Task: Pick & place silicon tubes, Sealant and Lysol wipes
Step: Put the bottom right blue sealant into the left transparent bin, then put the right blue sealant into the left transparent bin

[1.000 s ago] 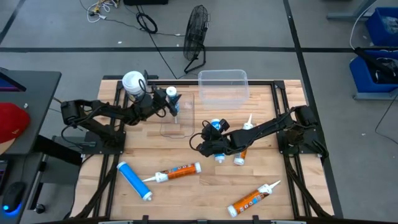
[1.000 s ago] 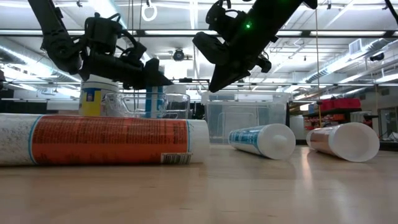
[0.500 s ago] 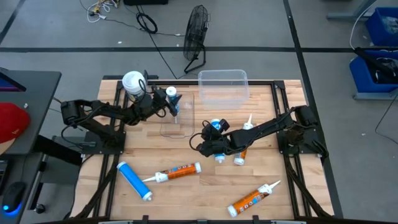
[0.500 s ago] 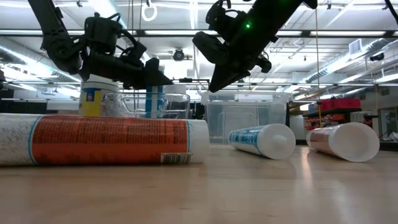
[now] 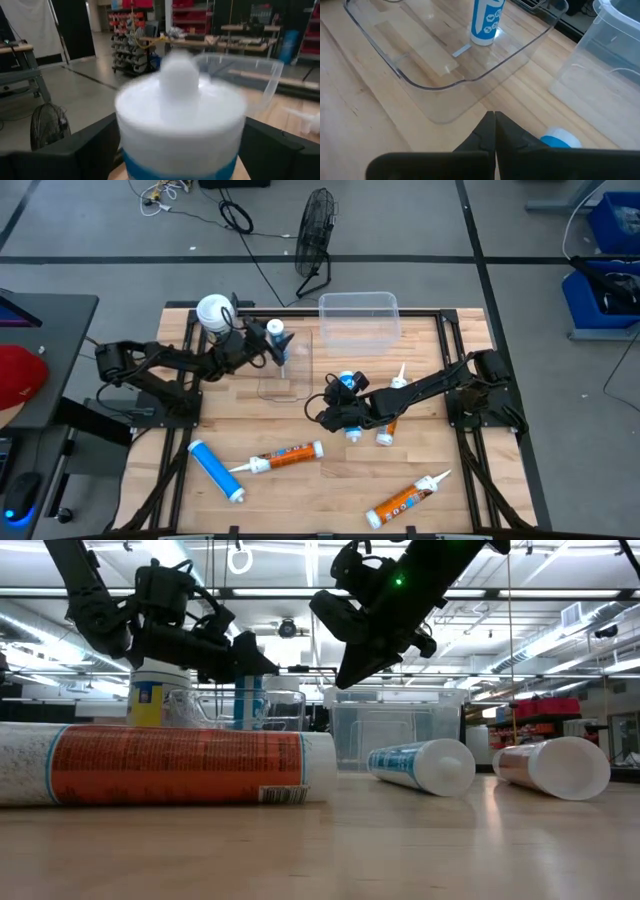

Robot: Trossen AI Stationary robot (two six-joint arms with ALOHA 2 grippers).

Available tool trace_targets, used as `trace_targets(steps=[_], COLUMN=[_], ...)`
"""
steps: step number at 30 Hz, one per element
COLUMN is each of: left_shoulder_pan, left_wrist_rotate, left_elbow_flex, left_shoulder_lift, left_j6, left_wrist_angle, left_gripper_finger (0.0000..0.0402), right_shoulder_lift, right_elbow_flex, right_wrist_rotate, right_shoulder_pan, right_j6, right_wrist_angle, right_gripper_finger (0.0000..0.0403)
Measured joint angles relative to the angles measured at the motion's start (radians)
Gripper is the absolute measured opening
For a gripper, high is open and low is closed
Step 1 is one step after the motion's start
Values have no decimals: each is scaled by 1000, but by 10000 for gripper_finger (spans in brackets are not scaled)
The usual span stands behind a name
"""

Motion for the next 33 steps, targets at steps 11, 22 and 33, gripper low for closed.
trace_targets(steps=[11,22,33], left_shoulder_pan=[-15,-136,-294], left_wrist_rotate=[0,-36,-112], left_elbow_flex=[0,0,0], left_shoulder_lift=[-251,-538,-705], left_j6=[27,81,90], left_wrist_angle=[-241,-453,-650], left_gripper_finger=[362,362,362], right_shoulder_lift=[0,-31,-34], right_elbow_flex=[0,0,0], right_wrist_rotate=[1,-100,-290], right_shoulder_pan=[0,-16,-76], right_j6=[34,237,344], right_wrist_angle=[-14,-167,-264], right_gripper_finger=[0,56,283])
